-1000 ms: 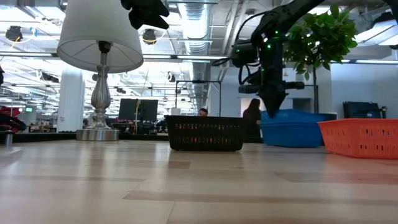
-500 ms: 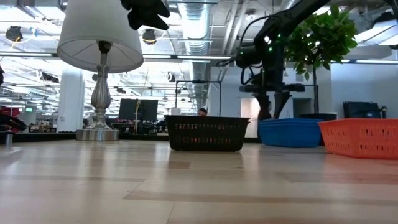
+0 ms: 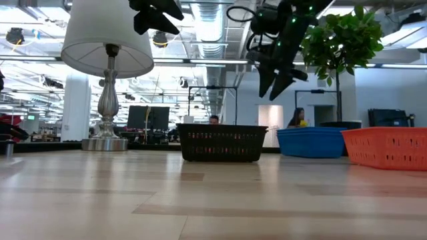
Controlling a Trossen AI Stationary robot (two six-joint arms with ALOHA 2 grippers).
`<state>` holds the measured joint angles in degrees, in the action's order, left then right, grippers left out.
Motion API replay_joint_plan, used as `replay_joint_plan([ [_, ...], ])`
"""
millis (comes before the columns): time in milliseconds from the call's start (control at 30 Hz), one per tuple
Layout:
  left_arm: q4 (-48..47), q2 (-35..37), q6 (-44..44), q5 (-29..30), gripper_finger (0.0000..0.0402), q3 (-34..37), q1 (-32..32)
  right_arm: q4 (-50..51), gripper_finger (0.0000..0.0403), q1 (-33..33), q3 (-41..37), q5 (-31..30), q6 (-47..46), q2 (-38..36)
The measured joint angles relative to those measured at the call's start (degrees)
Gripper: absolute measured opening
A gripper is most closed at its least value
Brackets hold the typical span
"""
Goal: Stack baskets by color
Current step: Stack the blue bin on the top blue bin
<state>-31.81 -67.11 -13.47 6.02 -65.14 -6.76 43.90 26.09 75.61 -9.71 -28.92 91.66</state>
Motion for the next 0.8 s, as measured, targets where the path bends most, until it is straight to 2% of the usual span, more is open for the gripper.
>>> replay_joint_plan([
  [100,-0.02,0.0,-1.27,1.29,0.0217,0.0,0.61,-0.07,0.0148,0.85,-0.6,0.01,1.11,2.17],
  [300,3.1,0.0,-2.83,2.34,0.0217,2.65,3.34,-0.82,0.0016,3.14,-2.19,2.11,5.8,4.95],
  [567,26.17,-0.04,-6.95,0.33,0.0217,14.9,6.15,-2.18,0.0014,6.48,-2.08,5.22,9.8,8.09],
  [800,30.44,0.02,-10.57,4.04,0.0217,16.39,6.1,-2.75,0.0011,8.87,-1.93,8.36,13.87,9.94],
])
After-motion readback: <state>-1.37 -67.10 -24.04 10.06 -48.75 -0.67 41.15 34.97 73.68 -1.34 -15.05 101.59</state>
